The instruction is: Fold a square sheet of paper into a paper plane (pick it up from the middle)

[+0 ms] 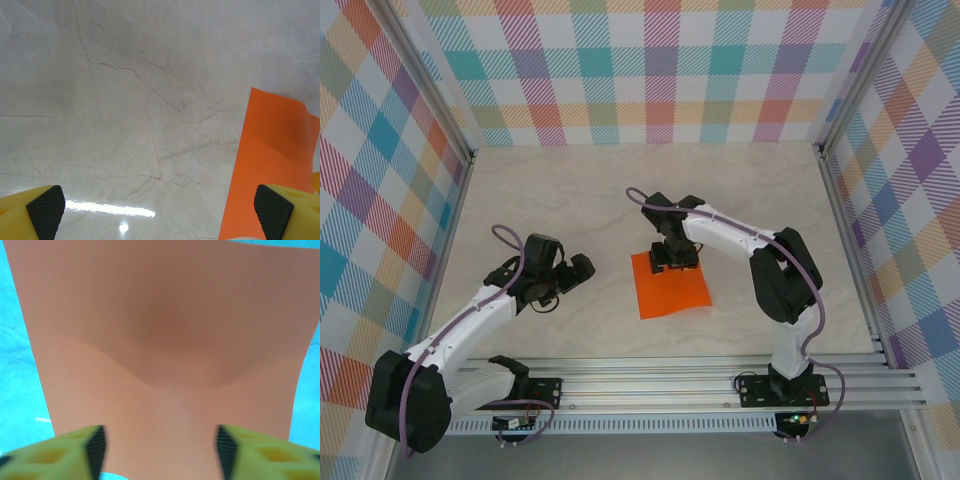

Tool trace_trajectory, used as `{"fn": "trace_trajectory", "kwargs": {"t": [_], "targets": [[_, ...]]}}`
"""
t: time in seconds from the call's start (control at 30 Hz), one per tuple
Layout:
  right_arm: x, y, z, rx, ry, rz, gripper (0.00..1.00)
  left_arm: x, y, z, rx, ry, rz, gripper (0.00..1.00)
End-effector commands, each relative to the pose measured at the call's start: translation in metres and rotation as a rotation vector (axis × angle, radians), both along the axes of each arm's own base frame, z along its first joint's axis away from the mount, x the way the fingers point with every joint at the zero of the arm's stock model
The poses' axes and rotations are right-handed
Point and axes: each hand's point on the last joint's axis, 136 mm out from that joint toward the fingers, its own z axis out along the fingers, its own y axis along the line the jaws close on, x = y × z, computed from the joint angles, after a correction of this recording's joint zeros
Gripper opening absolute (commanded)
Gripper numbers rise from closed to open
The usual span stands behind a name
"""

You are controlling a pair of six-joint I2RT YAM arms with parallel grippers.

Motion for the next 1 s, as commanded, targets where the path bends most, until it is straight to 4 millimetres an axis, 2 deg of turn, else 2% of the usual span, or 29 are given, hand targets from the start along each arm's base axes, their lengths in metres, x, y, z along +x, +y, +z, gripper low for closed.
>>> {"fn": "trace_trajectory", "kwargs": {"t": [0.0,0.13,0.37,0.43,0.6,0.77,0.97], "targets": [[0.001,-0.006,-0.007,-0.049,0.016,0.011,0.98,0.0,-0.007,0.005,-0.019,0.002,-0.016,1.0],[0.001,0.008,-0.025,-0.013,0.076,0.018,1.0,-0.001,-0.007,0.003,-0.02,0.005,-0.017,1.0],[-0.011,0.012,-0.048,-0.017,0.14,0.012,0.97,-0.002,-0.006,0.002,-0.014,0.006,-0.017,1.0],[-0.015,0.013,-0.048,-0.008,0.144,0.011,0.91,-0.001,-0.006,0.001,-0.014,0.008,-0.016,1.0],[-0.018,0.017,-0.044,0.011,0.138,0.0,0.61,0.001,-0.009,-0.002,-0.019,0.02,-0.023,1.0],[-0.019,0.018,-0.037,0.019,0.127,0.0,0.51,0.001,-0.009,-0.003,-0.018,0.023,-0.026,1.0],[-0.013,0.016,-0.013,0.034,0.062,-0.008,0.37,0.002,-0.01,-0.002,-0.018,0.021,-0.025,1.0]]}}
